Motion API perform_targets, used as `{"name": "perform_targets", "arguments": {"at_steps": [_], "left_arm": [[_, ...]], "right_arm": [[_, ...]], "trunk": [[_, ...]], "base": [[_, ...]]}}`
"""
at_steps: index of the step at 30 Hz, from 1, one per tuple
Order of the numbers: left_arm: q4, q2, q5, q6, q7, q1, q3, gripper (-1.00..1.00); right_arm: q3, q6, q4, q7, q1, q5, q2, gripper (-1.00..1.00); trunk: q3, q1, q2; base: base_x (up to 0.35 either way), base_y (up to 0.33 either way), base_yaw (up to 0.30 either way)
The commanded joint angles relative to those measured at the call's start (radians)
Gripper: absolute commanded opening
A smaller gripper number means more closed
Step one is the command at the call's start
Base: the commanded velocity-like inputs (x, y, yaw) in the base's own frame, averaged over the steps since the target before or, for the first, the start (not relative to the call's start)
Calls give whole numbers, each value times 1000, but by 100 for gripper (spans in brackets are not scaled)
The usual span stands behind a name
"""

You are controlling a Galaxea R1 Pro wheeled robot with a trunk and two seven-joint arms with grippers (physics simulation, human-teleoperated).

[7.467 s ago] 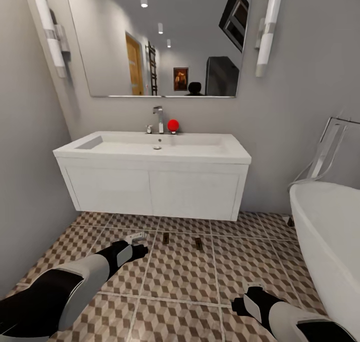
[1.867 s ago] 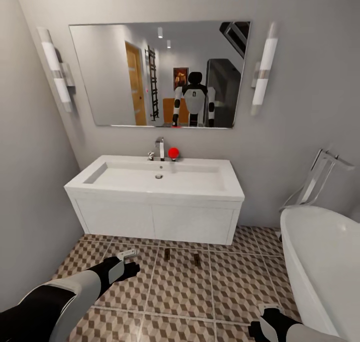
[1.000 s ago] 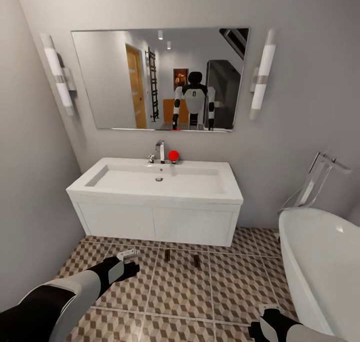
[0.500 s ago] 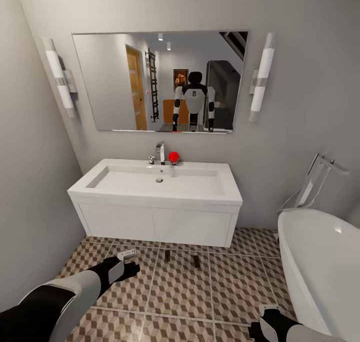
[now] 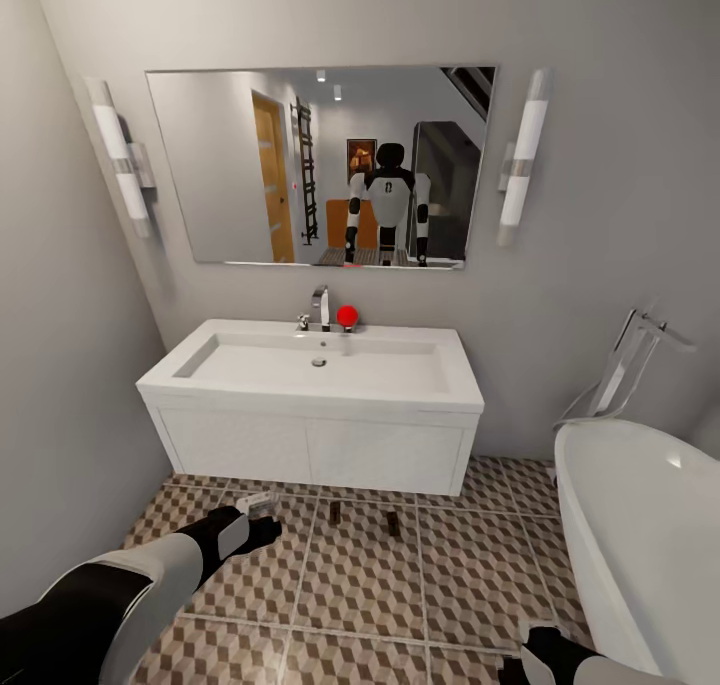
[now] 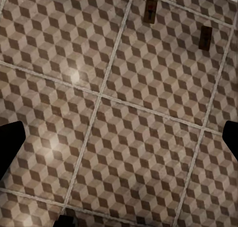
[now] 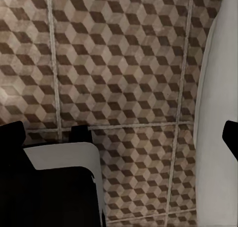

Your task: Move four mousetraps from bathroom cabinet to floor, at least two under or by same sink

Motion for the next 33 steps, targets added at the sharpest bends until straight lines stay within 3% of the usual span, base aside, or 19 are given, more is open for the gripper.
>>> {"name": "perform_targets", "arguments": {"at_steps": [1, 7, 22, 33], "left_arm": [[1, 0, 10, 2, 2, -1, -8, 100], [1, -2, 11, 3, 3, -3, -7, 100], [-5, -11, 10, 2, 12, -1, -4, 100], [0, -14, 10, 3, 11, 3, -4, 100]], "right_arm": [[7, 2, 2, -2, -1, -9, 0, 100], [7, 4, 4, -2, -3, -9, 1, 100], [7, -3, 13, -3, 82, -12, 5, 100], [7, -4, 14, -5, 121, -11, 6, 100]], "trunk": [[-2, 0, -1], [-2, 0, -1], [-2, 0, -1], [33, -42, 76]], "base": [[0, 0, 0], [0, 0, 0], [0, 0, 0], [0, 0, 0]]}}
